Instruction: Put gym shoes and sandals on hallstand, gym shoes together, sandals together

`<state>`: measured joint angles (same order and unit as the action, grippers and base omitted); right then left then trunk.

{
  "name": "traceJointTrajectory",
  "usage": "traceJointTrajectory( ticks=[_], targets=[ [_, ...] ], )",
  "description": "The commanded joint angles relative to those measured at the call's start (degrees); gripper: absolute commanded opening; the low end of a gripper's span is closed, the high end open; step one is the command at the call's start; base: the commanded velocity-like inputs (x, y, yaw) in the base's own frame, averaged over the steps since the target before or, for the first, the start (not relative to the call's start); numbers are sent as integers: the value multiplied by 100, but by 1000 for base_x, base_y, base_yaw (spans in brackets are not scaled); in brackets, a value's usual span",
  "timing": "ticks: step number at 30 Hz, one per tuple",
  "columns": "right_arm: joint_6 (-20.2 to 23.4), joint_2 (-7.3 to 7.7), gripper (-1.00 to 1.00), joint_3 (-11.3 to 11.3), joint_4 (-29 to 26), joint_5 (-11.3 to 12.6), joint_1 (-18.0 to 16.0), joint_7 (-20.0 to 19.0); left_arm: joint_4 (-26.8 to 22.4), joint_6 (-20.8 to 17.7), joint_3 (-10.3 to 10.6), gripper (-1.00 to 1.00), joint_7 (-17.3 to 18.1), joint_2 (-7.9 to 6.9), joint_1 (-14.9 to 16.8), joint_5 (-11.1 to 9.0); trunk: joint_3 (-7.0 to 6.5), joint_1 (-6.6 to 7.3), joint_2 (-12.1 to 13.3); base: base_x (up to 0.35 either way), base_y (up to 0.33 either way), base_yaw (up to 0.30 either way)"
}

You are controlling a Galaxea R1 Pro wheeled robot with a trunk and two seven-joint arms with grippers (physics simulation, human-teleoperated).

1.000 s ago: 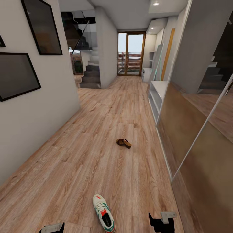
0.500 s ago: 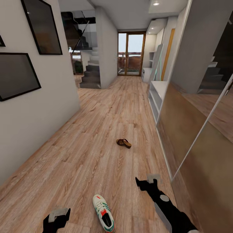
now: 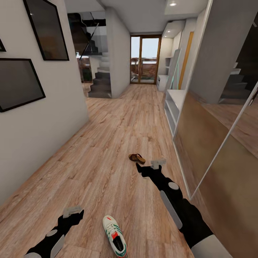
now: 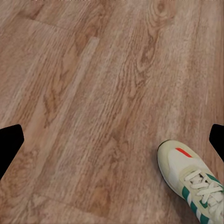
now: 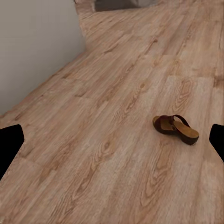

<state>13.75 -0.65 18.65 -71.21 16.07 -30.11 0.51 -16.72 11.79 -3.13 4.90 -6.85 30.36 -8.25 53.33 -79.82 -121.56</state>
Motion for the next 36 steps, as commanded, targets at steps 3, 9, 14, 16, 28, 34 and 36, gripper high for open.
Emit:
traceJointTrajectory(
  ticks=[3, 9, 14, 16, 28, 34, 36],
  targets=[
    [65, -124, 100, 35, -342, 44, -11, 1, 48, -22, -23, 100, 61, -4, 35, -21, 5, 1, -2, 0, 0, 0],
    [70, -175, 100, 52, -413, 80, -10, -14, 69, -27, -20, 100, 83, -8, 25, 8, 5, 1, -2, 0, 0, 0],
    [202, -172, 100, 49, -442, 577, -6, -15, 72, -39, -33, 100, 82, -9, 17, 157, 5, 1, -2, 0, 0, 0],
    [257, -171, 100, 47, -456, 653, -5, -16, 72, -43, -32, 100, 75, -7, 19, 166, 5, 1, -2, 0, 0, 0],
    [481, -178, 100, 59, -508, 792, -6, -16, -209, -946, -116, 100, -380, 996, 124, -16, 5, 1, -2, 0, 0, 0],
    [503, -180, 100, 60, -511, 792, -5, -16, -147, -597, -103, 100, -1071, 1537, 74, -493, 5, 1, -2, 0, 0, 0],
    [504, -181, 100, 60, -513, 792, -4, -16, -131, -501, -99, 100, -1107, 1575, 73, -531, 5, 1, -2, 0, 0, 0]
  ],
)
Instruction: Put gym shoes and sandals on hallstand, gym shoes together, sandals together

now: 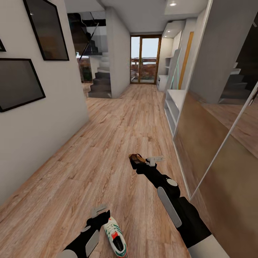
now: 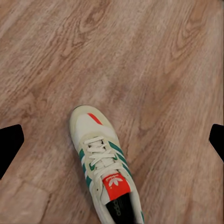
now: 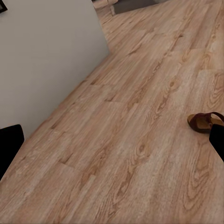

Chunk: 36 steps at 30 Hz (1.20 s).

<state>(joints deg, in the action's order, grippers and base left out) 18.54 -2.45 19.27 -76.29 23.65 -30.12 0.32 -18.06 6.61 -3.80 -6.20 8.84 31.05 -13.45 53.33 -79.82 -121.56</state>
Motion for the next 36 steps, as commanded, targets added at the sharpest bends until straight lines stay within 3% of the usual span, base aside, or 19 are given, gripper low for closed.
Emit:
traceJointTrajectory(
  ticks=[1, 25, 36],
  targets=[
    [26, -1, 100, -2, -4, 34, -3, 3, 30, 99, -27, 100, -18, 29, 1, -33, 5, 1, -2, 0, 0, 0],
    [27, -1, 100, -2, -16, 34, -3, 3, 128, 474, -16, 100, -48, 75, 1, -79, 5, 1, -2, 0, 0, 0],
    [27, -1, 100, -2, -44, 42, -4, 3, 132, 494, -16, 100, -48, 69, 6, -79, 238, -241, -443, 0, 0, 28]
  ],
)
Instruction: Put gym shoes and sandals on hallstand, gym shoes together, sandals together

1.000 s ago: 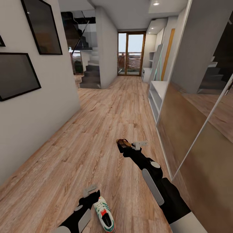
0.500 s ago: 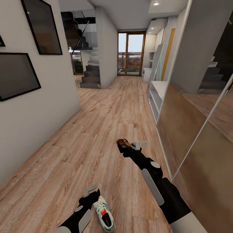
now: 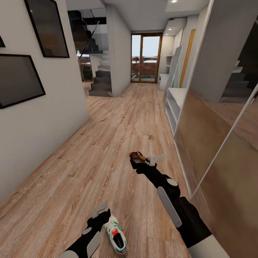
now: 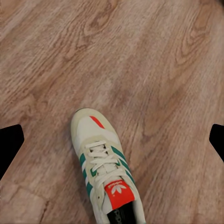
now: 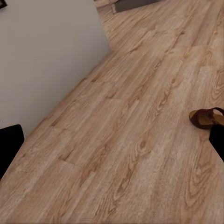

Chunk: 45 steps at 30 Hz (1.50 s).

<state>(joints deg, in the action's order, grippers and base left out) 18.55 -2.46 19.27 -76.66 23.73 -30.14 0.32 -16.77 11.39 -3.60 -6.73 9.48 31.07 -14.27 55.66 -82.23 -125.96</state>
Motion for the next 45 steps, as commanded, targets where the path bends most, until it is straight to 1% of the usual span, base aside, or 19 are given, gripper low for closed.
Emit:
traceJointTrajectory(
  ticks=[1, 7, 9, 12, 13, 16, 17, 18, 19, 21, 24, 28, 37, 45],
  targets=[
    [25, 0, 100, -2, -14, 35, -2, 3, 4, 15, -36, 100, 5, 6, 4, 3, 31, -21, -44, 0, 0, 74],
    [25, 0, 100, -2, -44, 68, -1, 3, 5, 13, -28, 100, 5, 9, 2, 3, 188, -153, -284, 0, 0, 81],
    [25, -2, 100, 1, -45, 133, -2, -3, 5, 13, -28, 100, 5, 10, 3, 3, 241, -197, -365, 0, 0, 83],
    [28, -6, 100, 60, -44, 306, -1, -57, 6, 13, -27, 100, 5, 10, 3, 3, 320, -263, -485, 0, 0, 82],
    [31, -6, 100, 109, -45, 379, -1, -86, 6, 13, -27, 100, 5, 10, 4, 3, 346, -285, -525, 0, 0, 79],
    [59, -8, 100, 333, -51, 621, -2, -157, 7, 13, -23, 100, 5, 10, 3, 3, 366, -285, -525, 0, 0, 61],
    [82, -8, 100, 422, -58, 702, -4, -172, 7, 13, -22, 100, 5, 10, 3, 3, 369, -285, -525, 0, 0, 40],
    [153, -13, 100, 600, -87, 857, -2, -194, 7, 13, -20, 100, 6, 10, 3, 3, 372, -285, -525, 0, 0, 25],
    [198, -18, 100, 678, -109, 926, -2, -202, 7, 13, -20, 100, 8, 10, 4, 3, 374, -285, -525, 0, 0, 20],
    [293, -34, 100, 797, -179, 1047, -1, -214, 7, 13, -19, 100, 10, 10, 2, 3, 377, -285, -525, 0, 0, 15],
    [434, -58, 100, 900, -323, 1176, -2, -219, 7, 13, -19, 100, 14, 10, 3, 3, 380, -285, -525, 0, 0, 8],
    [591, -99, 100, 964, -524, 1264, -1, -223, 7, 13, -18, 100, 54, 13, 4, 3, 382, -285, -525, 0, 0, 4],
    [718, -161, 100, 993, -834, 1318, 0, -225, 4, 13, -4, 100, 225, 18, 4, 3, 383, -285, -525, 0, 0, 1],
    [733, -173, 100, 991, -876, 1325, -1, -231, 4, 13, -1, 100, 263, 16, 4, 3, 527, -461, -846, 0, 0, 0]
  ],
)
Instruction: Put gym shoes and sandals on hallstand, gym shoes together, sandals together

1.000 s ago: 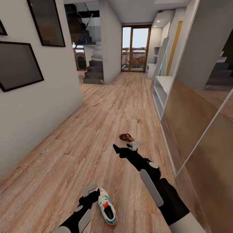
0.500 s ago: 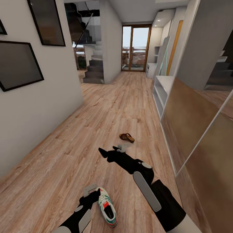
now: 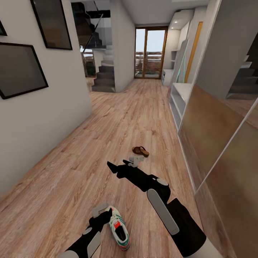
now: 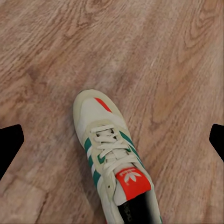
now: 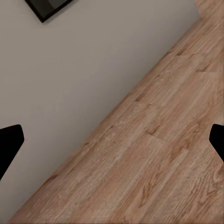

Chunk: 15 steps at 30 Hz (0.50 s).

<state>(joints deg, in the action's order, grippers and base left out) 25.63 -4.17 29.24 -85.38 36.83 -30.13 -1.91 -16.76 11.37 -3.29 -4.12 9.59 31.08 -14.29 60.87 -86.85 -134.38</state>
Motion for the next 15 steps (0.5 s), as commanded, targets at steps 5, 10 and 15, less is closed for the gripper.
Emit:
traceJointTrajectory(
  ticks=[5, 10, 15],
  targets=[
    [28, -4, 100, -6, -11, 17, -3, -10, 5, 15, -32, 100, 13, 9, 3, 5, 115, -109, -204, 0, 0, 0],
    [27, -4, 100, -6, -13, 17, -2, -11, 4, 15, -30, 100, 16, 10, 3, 5, 241, -219, -404, 0, 0, 0],
    [26, -4, 100, -6, -15, 17, -2, -11, 4, 15, -31, 100, 16, 9, 3, 5, 373, -329, -605, 0, 0, 0]
  ],
)
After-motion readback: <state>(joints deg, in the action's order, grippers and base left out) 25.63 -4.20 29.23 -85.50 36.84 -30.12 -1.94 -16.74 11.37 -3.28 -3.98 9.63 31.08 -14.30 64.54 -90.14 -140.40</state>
